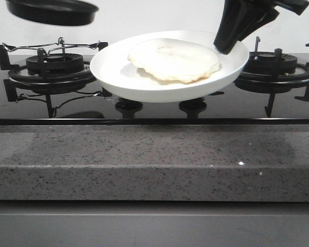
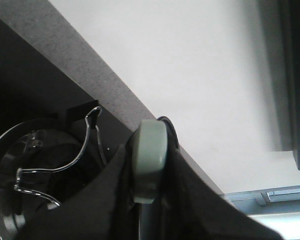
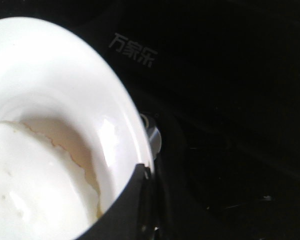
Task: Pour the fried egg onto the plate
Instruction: 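Lift the emptied pan away from the plate with the left gripper, then lower the pan onto its burner and release with the left gripper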
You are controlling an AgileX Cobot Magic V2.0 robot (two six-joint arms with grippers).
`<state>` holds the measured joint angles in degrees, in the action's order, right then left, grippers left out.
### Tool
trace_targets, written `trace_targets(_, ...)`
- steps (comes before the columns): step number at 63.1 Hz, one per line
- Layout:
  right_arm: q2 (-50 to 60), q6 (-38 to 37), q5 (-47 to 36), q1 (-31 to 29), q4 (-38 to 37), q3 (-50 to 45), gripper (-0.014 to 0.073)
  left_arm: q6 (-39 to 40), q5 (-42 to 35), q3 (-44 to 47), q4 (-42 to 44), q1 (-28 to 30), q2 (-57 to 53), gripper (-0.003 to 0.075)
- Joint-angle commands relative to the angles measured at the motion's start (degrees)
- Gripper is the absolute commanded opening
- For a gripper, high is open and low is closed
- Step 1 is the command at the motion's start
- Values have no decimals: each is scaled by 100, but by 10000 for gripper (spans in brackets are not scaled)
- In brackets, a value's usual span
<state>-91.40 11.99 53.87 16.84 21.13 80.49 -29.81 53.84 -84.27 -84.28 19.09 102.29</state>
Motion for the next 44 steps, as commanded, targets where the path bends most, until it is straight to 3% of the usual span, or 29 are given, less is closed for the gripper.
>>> trace_targets(1, 262, 19, -242, -10, 195, 144, -61, 27, 176, -210, -531, 1, -157, -20)
trace_targets(17, 262, 19, -242, -10, 195, 144, -61, 37, 39, -210, -434, 24, 52, -20)
trace_targets(44, 262, 19, -242, -10, 195, 144, -61, 215, -262, -210, 482, 61, 52, -20)
